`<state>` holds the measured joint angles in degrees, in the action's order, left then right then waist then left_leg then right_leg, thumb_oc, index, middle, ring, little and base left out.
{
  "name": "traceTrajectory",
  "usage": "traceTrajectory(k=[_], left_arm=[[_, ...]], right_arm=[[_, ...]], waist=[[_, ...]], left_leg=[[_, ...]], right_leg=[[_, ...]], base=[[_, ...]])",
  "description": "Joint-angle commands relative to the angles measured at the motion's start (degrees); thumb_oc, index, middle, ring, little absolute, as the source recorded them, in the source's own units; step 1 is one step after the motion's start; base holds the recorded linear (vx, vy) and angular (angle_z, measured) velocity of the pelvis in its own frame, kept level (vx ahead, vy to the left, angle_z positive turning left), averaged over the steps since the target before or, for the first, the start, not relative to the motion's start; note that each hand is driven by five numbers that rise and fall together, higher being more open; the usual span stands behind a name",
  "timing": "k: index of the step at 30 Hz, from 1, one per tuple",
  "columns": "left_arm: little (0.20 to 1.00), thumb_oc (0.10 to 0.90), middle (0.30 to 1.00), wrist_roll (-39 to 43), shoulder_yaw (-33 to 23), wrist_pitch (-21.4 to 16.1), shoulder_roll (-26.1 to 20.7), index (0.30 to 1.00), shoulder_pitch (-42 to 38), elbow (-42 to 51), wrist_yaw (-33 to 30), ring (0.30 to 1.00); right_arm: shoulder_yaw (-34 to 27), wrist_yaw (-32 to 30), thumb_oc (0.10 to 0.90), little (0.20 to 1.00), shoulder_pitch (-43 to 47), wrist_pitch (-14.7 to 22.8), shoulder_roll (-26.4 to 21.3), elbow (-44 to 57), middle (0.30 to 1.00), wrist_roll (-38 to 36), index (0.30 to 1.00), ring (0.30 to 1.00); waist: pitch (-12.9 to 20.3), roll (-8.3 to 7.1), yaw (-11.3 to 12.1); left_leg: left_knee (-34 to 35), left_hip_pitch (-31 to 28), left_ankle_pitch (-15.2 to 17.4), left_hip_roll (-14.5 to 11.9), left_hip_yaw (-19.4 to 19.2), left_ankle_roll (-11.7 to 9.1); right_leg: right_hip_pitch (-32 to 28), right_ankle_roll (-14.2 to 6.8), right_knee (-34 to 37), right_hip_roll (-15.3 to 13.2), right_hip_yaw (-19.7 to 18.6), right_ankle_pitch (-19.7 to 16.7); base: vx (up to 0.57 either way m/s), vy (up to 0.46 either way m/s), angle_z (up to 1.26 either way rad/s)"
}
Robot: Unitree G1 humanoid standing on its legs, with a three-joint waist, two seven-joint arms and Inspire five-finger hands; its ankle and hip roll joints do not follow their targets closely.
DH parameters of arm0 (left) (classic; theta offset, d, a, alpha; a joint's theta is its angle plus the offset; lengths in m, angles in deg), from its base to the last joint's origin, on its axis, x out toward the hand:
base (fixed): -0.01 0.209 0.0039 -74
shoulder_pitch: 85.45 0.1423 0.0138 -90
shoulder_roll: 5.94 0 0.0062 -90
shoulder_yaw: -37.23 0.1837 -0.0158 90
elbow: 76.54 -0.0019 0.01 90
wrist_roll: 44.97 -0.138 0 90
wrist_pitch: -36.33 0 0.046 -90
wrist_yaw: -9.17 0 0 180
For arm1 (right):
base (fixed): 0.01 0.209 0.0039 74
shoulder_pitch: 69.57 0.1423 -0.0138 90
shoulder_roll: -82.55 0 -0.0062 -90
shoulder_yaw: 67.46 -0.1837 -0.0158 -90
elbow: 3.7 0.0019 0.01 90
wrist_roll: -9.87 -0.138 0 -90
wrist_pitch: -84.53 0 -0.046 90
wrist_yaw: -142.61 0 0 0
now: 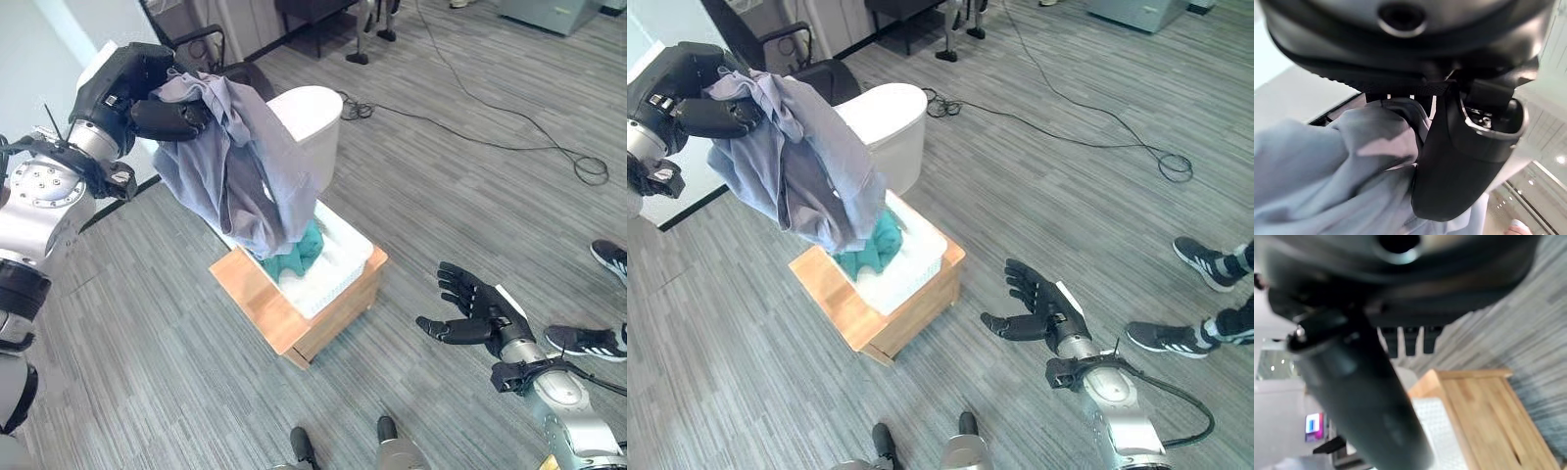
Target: Pick up bed clothes into laundry basket.
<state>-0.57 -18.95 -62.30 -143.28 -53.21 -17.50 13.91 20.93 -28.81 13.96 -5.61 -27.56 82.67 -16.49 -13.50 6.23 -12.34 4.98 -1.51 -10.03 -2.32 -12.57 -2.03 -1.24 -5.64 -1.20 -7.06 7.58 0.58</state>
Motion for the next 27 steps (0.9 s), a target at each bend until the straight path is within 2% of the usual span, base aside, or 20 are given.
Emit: traceTrajectory(k=[1, 10, 17, 27], left_arm=[[0.300, 0.400, 0.300, 0.25, -4.41, -3.98, -1.58, 0.300, -12.09, -7.70, -1.37, 0.300], [0.300, 0.400, 0.300, -2.80, -1.30, -3.40, -0.02, 0.300, -16.41, -13.26, -0.93, 0.300], [0.300, 0.400, 0.300, -4.50, 0.70, -3.64, 0.74, 0.300, -17.97, -12.80, -0.62, 0.300], [0.300, 0.400, 0.300, -5.41, 6.93, -4.05, 3.06, 0.300, -25.41, -12.92, -0.78, 0.300]], right_arm=[[-0.21, 0.52, 0.800, 0.900, 1.48, 5.65, 0.21, 4.86, 0.900, -3.10, 0.900, 0.900], [-0.55, 0.34, 0.800, 0.900, 0.05, 5.75, 2.06, 4.38, 0.900, -2.92, 0.900, 0.900], [0.63, -0.01, 0.800, 0.900, 0.57, 6.00, 3.33, 4.36, 0.900, -2.97, 0.900, 0.900], [2.51, 0.53, 0.800, 0.900, 0.01, 5.62, 4.00, 5.07, 0.900, -2.80, 0.900, 0.900]], waist=[[6.07, -2.89, 0.19], [3.64, -2.43, -1.32], [1.41, -2.12, -1.74], [-0.57, -0.44, -2.49]], left_leg=[[0.02, -0.67, 8.15, -0.36, -0.76, -3.44], [0.02, 0.93, 7.87, 0.13, -1.67, -3.34], [0.02, 2.60, 7.35, 0.20, -2.18, -3.41], [0.02, 3.74, 7.10, 0.65, -2.09, -3.59]], right_leg=[[1.67, -8.30, 4.94, -4.99, -0.08, -5.29], [4.04, -8.65, 4.88, -5.41, -1.04, -6.34], [6.23, -8.77, 4.48, -5.40, -1.65, -6.96], [7.33, -8.91, 4.69, -5.73, -1.23, -7.40]], base=[[-0.02, 0.024, -0.11], [-0.01, 0.014, -0.06], [-0.01, 0.003, -0.04], [0.00, 0.003, -0.03]])
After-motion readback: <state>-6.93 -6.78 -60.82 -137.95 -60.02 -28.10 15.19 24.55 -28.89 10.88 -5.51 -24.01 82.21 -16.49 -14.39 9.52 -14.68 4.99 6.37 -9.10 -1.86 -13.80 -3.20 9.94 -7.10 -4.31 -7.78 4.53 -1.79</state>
